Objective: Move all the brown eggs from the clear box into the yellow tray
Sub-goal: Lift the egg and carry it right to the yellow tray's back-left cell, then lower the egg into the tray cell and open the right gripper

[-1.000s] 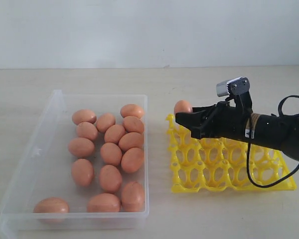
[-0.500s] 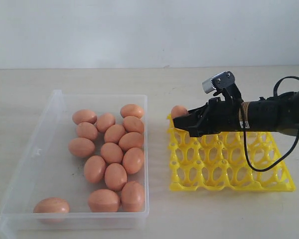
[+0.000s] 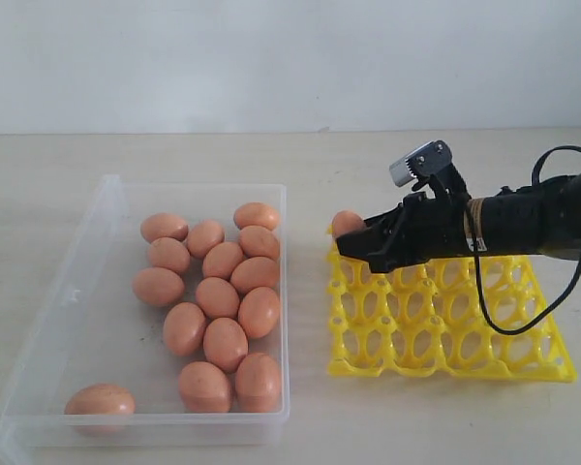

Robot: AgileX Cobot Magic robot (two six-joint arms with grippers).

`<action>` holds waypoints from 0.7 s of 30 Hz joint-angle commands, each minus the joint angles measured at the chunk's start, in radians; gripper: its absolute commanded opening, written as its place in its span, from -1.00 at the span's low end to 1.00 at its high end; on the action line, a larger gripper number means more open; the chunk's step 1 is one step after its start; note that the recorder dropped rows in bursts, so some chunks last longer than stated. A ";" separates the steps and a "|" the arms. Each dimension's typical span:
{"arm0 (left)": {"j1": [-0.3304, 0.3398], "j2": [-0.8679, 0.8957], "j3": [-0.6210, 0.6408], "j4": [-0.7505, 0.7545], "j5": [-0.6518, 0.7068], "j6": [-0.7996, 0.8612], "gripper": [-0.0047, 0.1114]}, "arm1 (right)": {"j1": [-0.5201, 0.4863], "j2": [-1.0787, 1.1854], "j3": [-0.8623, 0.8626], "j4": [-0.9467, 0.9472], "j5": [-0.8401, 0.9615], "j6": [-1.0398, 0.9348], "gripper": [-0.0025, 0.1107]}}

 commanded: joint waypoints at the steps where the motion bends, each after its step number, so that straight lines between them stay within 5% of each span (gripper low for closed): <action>1: 0.001 -0.003 -0.003 -0.011 -0.016 -0.007 -0.85 | 0.000 -0.001 0.005 0.000 0.059 0.026 0.19; 16: 0.001 -0.003 -0.003 -0.011 -0.016 -0.007 -0.85 | 0.000 -0.121 0.005 0.007 0.092 0.094 0.18; 19: 0.001 -0.003 -0.003 -0.011 -0.016 -0.007 -0.85 | 0.000 -0.155 0.009 -0.003 0.111 0.109 -0.12; 21: 0.001 -0.003 -0.003 -0.011 -0.016 -0.007 -0.85 | 0.000 -0.194 0.029 -0.039 0.149 0.130 -0.61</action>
